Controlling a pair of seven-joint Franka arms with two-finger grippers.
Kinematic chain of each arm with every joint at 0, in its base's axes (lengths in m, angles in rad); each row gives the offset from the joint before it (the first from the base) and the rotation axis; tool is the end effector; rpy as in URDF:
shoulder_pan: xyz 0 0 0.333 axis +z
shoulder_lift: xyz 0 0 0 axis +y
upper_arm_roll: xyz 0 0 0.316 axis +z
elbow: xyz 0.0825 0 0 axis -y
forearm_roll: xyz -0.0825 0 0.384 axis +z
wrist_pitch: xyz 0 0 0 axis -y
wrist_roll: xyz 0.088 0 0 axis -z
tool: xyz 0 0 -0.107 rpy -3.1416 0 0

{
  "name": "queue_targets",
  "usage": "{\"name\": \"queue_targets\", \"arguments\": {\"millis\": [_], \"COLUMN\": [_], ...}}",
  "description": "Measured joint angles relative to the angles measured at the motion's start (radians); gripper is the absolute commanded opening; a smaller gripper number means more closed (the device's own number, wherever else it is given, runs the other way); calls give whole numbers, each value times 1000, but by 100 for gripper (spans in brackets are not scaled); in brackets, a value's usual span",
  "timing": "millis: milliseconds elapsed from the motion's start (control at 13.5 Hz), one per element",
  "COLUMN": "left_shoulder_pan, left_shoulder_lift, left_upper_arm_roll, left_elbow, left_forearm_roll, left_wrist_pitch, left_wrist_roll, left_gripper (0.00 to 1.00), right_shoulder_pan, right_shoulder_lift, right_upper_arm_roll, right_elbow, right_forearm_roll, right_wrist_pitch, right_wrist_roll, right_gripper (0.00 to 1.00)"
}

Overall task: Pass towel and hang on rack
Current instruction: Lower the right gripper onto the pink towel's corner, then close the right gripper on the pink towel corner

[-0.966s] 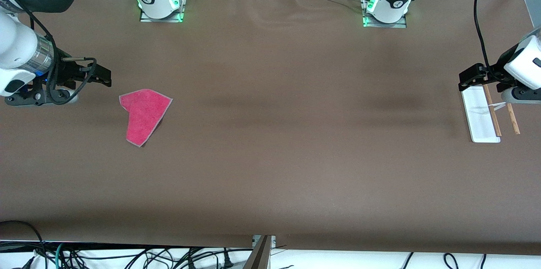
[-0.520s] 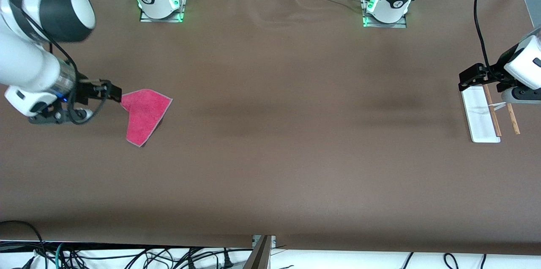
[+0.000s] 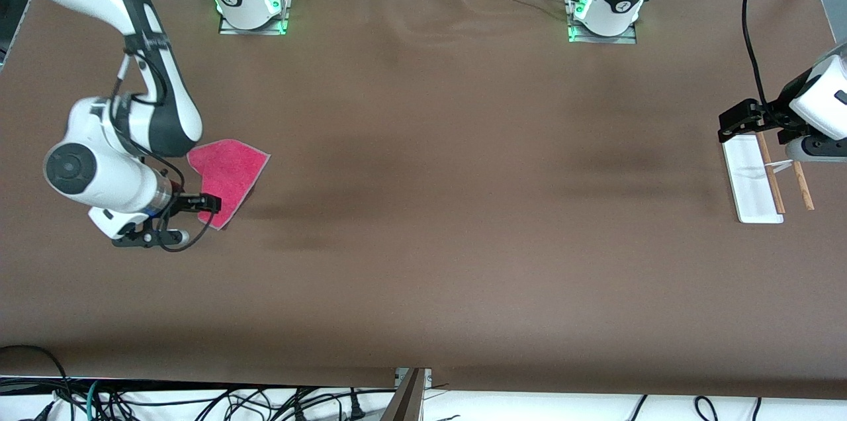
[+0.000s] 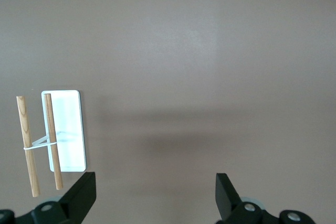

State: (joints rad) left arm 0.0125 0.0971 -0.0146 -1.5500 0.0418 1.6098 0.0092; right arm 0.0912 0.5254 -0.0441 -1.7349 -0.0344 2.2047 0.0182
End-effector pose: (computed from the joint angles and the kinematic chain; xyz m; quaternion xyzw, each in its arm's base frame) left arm 0.5859 0.0035 0.5824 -0.9996 0.0068 0.0187 0.0201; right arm 0.6598 0.0325 0.2730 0.9989 0.0277 -0.0268 0.0256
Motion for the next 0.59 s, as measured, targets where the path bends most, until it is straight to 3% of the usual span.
{"name": "queue_targets", "arguments": {"millis": [594], "left_shoulder_pan": [0], "left_shoulder_lift": [0], "left_upper_arm_roll": [-1], "left_elbow": [0], "left_forearm_roll": [0], "left_wrist_pitch": [0], "left_wrist_roll": [0], "left_gripper": [100], "right_shoulder_pan": [-3], "right_shoulder_lift": [79], "right_upper_arm_roll": [0], "right_elbow": [-68], "right_forearm_roll": [0], "right_wrist_pitch": [151], "right_wrist_roll": [-1], "right_gripper": [96]}}
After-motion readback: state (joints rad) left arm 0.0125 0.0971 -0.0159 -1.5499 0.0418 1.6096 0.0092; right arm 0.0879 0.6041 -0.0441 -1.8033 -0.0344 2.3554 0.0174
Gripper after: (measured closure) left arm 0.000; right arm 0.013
